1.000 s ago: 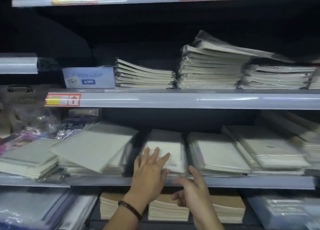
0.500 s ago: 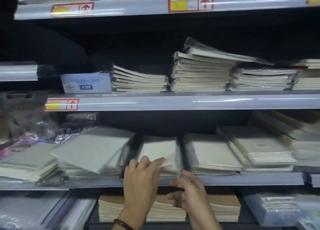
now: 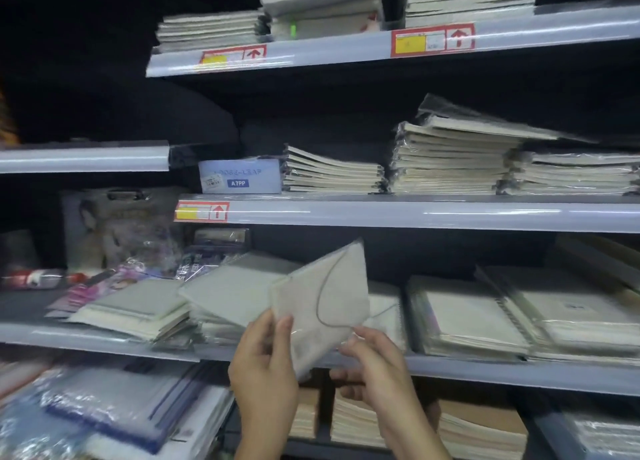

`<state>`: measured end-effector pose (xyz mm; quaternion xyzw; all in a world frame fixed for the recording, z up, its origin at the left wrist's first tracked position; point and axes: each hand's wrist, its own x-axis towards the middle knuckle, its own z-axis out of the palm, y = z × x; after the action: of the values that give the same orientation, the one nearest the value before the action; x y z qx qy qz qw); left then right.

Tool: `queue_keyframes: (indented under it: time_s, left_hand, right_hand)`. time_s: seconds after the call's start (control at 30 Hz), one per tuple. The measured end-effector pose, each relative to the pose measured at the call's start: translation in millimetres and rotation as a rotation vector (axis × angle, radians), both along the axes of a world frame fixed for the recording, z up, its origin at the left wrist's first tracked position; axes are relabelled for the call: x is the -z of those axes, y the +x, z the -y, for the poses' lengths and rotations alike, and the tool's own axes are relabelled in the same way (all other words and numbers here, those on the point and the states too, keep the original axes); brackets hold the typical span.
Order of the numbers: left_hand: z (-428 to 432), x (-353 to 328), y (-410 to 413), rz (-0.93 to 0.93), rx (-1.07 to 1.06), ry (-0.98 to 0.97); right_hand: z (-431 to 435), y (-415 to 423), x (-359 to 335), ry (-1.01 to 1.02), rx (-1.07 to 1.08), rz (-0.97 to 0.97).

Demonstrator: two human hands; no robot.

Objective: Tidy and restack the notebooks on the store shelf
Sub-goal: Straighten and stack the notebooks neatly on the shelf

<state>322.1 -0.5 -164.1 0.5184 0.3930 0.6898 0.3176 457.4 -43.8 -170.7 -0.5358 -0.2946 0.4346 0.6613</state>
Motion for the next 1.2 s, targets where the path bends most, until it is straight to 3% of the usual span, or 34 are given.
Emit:
queue_keyframes:
  time_s: [0.2, 0.3, 0.37, 0.47, 0.57, 0.67, 0.77, 0.9, 1.03, 1.2]
  left_hand:
    - [6, -6, -42, 0.070, -0.010, -0.025]
    - [4, 0, -63, 0.062, -0.016, 0.120]
    - [8, 2, -77, -0.065, -0.015, 0.313]
    - [11, 7, -100, -0.402, -0.069, 0.566]
    - [16, 11, -123, -0.541, -0.068, 0.529]
    - [25, 1, -146, -0.117, 0.092, 0.137]
    - [8, -11, -175, -0.004, -0.154, -0.173]
    - [-13, -16, -206, 0.273, 0.164, -0.515]
    - [-29, -13, -231, 0.384, 0.248, -0.581]
    - [-62, 3, -258, 0.571, 0.120, -0.540]
  right_hand:
    - [3, -24, -11, 0.027, -0.049, -0.027]
    - [8, -37, -31, 0.051, -0.187, -0.102]
    - [11, -48, -44, 0.101, -0.305, -0.203]
    - [7, -72, -54, 0.155, -0.427, -0.255]
    - [-4, -90, -54, 0.153, -0.401, -0.201]
    - [-18, -95, -60, 0.125, -0.412, -0.082]
    - [-34, -106, -70, 0.096, -0.558, -0.099]
    - [-58, -133, -75, -0.007, -0.693, -0.008]
    - [-76, -167, -70, -0.117, -0.779, -0.037]
    - [-84, -211, -38, -0.073, -0.742, -0.405]
